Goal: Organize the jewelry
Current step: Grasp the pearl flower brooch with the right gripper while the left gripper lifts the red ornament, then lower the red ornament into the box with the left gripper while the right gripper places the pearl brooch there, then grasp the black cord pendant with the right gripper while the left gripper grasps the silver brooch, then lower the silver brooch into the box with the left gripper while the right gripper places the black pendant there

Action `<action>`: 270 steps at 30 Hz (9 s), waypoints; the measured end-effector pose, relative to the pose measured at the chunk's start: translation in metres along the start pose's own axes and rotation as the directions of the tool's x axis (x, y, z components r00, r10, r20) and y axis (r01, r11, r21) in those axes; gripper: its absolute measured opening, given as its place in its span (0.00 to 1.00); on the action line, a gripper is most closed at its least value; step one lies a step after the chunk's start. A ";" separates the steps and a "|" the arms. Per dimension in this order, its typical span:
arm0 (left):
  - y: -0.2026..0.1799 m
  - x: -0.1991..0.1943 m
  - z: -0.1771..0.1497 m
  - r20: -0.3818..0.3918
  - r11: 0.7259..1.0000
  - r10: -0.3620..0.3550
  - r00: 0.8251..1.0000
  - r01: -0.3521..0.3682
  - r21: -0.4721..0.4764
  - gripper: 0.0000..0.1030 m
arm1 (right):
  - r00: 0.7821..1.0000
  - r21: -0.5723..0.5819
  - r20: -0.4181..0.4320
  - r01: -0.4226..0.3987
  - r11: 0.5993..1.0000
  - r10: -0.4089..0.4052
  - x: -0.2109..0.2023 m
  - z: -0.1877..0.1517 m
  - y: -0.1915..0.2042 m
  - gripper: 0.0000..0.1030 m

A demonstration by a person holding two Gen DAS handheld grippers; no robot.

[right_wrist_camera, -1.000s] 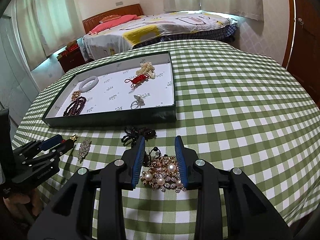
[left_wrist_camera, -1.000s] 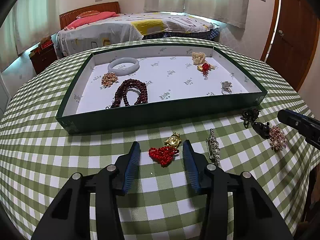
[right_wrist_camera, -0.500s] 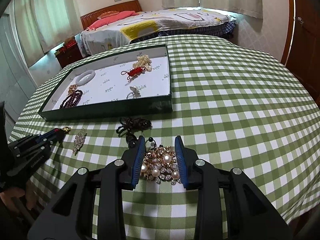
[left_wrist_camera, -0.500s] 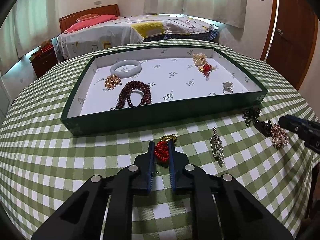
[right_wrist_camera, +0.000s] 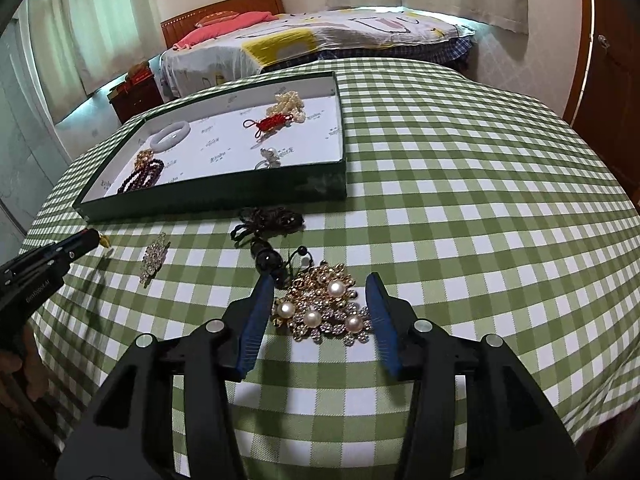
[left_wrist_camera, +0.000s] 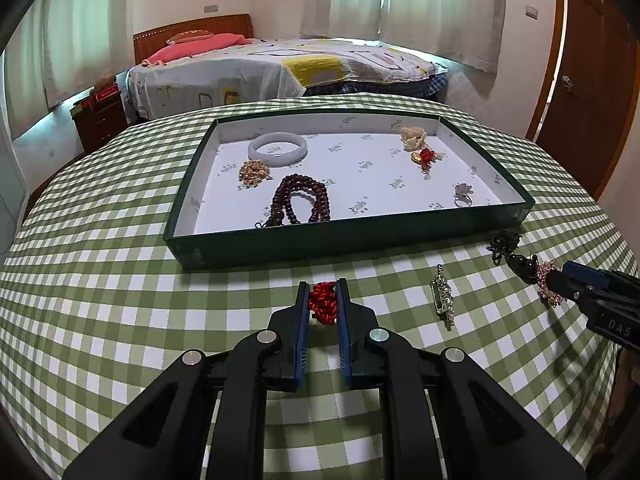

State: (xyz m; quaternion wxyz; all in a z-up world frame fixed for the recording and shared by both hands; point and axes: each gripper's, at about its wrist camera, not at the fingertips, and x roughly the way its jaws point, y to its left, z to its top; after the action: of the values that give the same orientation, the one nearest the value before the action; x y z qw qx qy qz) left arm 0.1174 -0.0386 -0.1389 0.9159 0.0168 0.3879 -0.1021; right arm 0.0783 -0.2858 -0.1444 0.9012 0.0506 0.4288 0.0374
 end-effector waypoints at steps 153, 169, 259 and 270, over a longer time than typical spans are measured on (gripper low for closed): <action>-0.014 0.082 0.123 0.054 0.998 -0.043 0.998 0.045 -0.038 0.43 | 0.989 -0.087 0.094 -0.107 0.990 0.115 0.067 0.139 0.031 0.58; -0.001 0.017 0.067 0.088 0.996 -0.012 0.996 0.020 -0.092 0.43 | 0.993 -0.106 0.097 -0.063 0.992 0.073 0.012 0.079 0.035 0.58; -0.047 -0.020 0.032 0.084 0.996 -0.086 0.993 0.084 0.032 0.13 | 0.982 -0.051 0.127 -0.132 0.990 0.138 -0.027 0.049 0.032 0.17; -0.028 -0.016 0.090 0.192 0.997 -0.074 0.979 0.079 -0.019 0.13 | 0.961 -0.117 0.196 -0.175 0.978 0.195 -0.015 0.100 0.064 0.17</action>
State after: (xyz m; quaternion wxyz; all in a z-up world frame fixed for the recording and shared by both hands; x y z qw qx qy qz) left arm 0.1642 -0.0734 -0.0635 0.9444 -0.0202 0.3000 -0.1333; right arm 0.1454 -0.2296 -0.0620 0.9348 0.0498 0.3240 0.1371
